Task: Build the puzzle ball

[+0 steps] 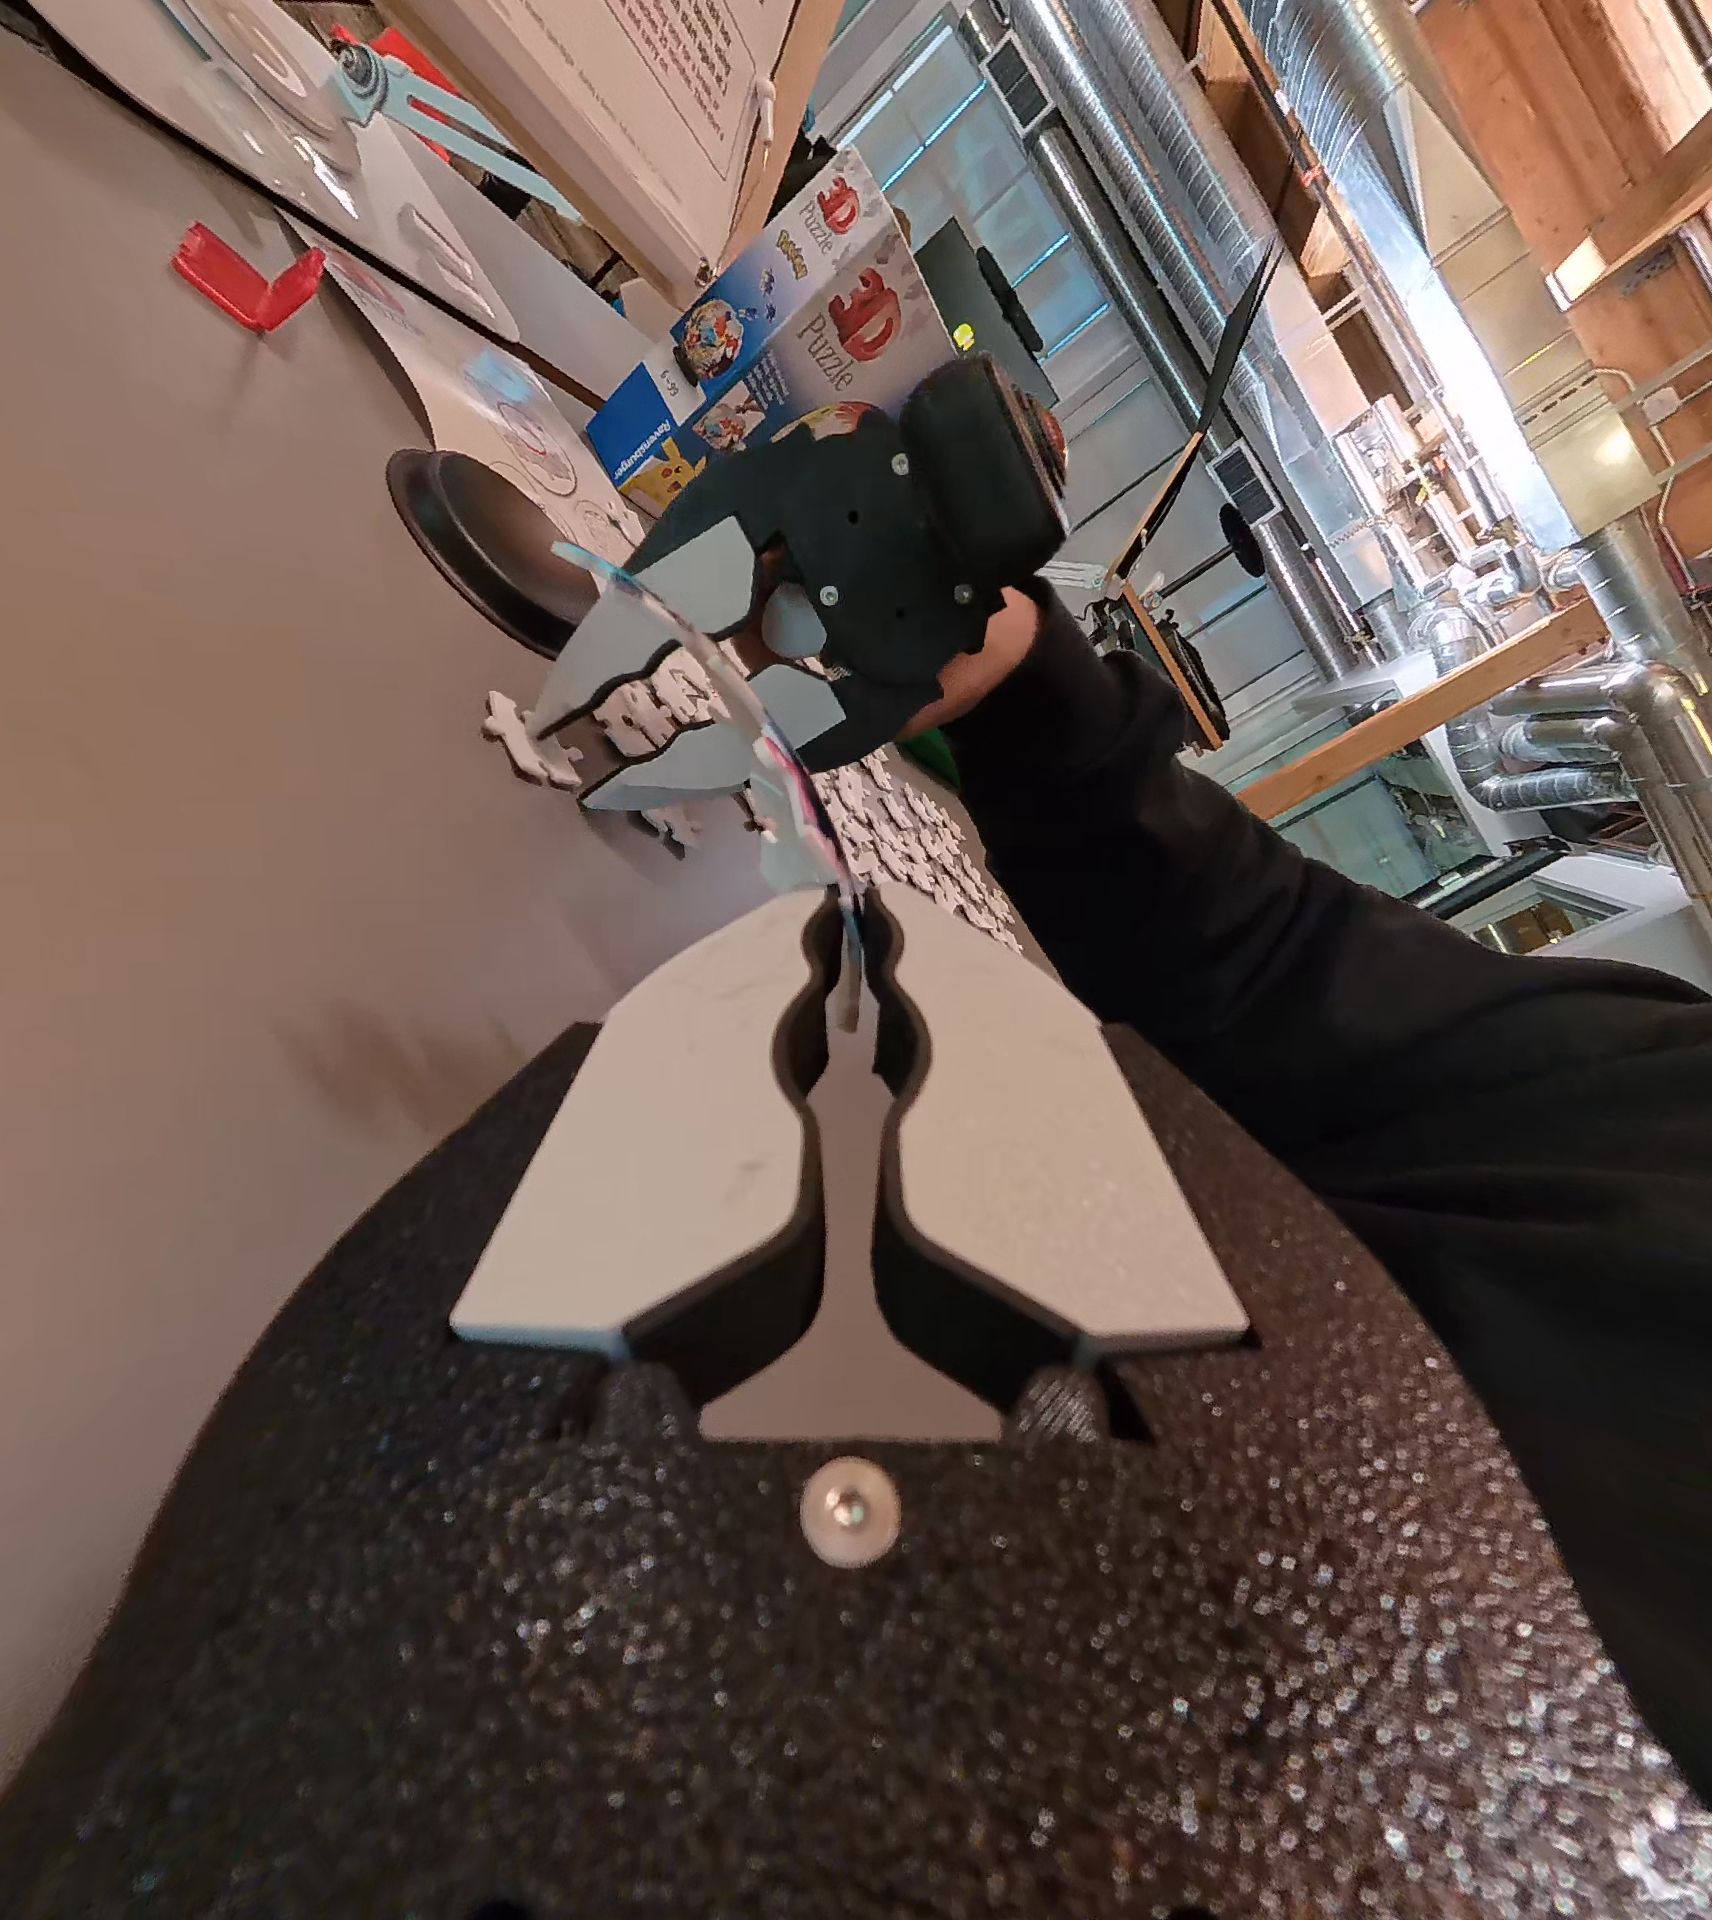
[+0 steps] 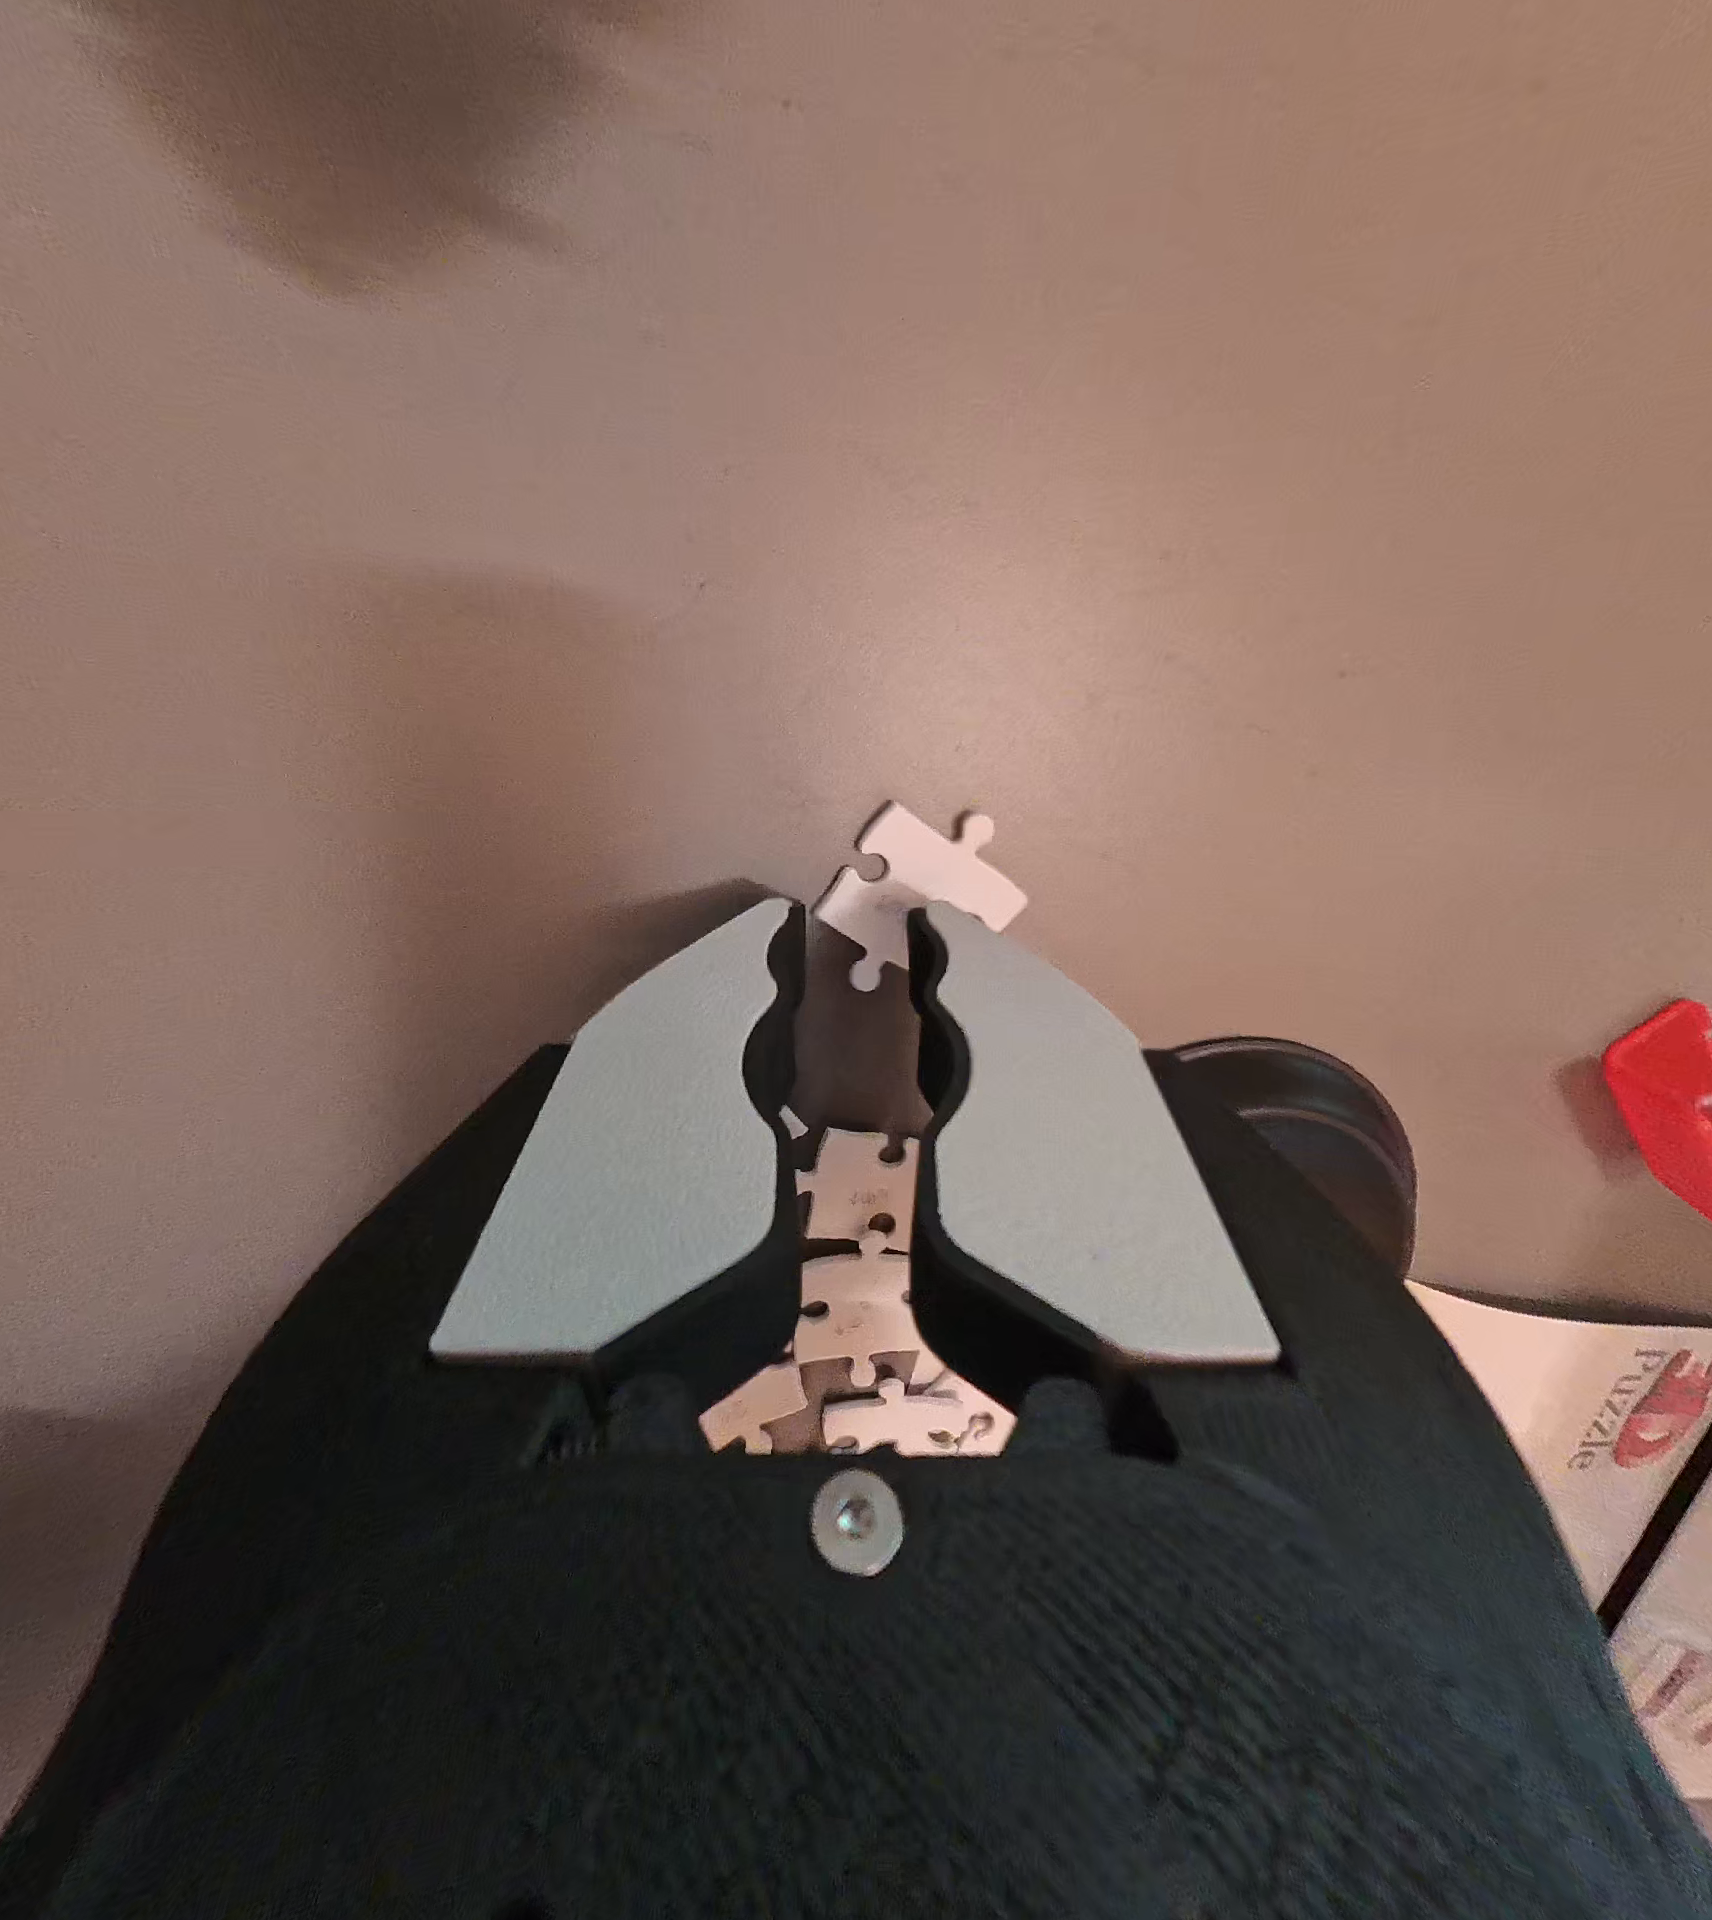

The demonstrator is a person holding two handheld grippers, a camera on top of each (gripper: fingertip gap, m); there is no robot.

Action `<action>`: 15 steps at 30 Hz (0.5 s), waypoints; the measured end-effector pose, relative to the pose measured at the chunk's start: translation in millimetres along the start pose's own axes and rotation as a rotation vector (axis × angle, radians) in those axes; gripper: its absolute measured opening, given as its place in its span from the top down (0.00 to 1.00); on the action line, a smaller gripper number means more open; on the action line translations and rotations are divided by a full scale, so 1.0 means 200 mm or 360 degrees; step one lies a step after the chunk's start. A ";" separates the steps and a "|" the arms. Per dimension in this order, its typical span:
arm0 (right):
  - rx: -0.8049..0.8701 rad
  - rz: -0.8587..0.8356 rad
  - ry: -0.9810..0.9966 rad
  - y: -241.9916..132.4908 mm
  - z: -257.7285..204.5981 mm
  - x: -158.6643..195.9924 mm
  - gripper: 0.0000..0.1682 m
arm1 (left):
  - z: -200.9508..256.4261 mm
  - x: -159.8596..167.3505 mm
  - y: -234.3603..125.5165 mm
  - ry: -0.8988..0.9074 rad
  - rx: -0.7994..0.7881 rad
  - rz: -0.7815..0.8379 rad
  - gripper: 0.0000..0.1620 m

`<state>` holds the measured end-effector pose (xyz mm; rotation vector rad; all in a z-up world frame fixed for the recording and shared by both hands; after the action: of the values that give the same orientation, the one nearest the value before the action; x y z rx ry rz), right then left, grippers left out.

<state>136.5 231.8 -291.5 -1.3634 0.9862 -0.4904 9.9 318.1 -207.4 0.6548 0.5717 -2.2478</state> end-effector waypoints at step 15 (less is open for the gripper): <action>0.0055 0.0052 0.0158 -0.02 0.09 0.01 0.77 | 0.01 0.01 0.02 0.0008 0.0023 -0.0013 0.99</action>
<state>152.5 239.2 -289.2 -1.3003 1.0747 -0.5520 10.9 314.7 -208.2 0.6666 0.5617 -2.2607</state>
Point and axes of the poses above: each gripper's, where its closed fingertips meet, y out along the fingers, x out of its underside, z = x × y across the jaws, the point moved 2 cm from there along -y, back along the fingers, and after that the axes turned 11 degrees about -x, right-handed, at the moved point
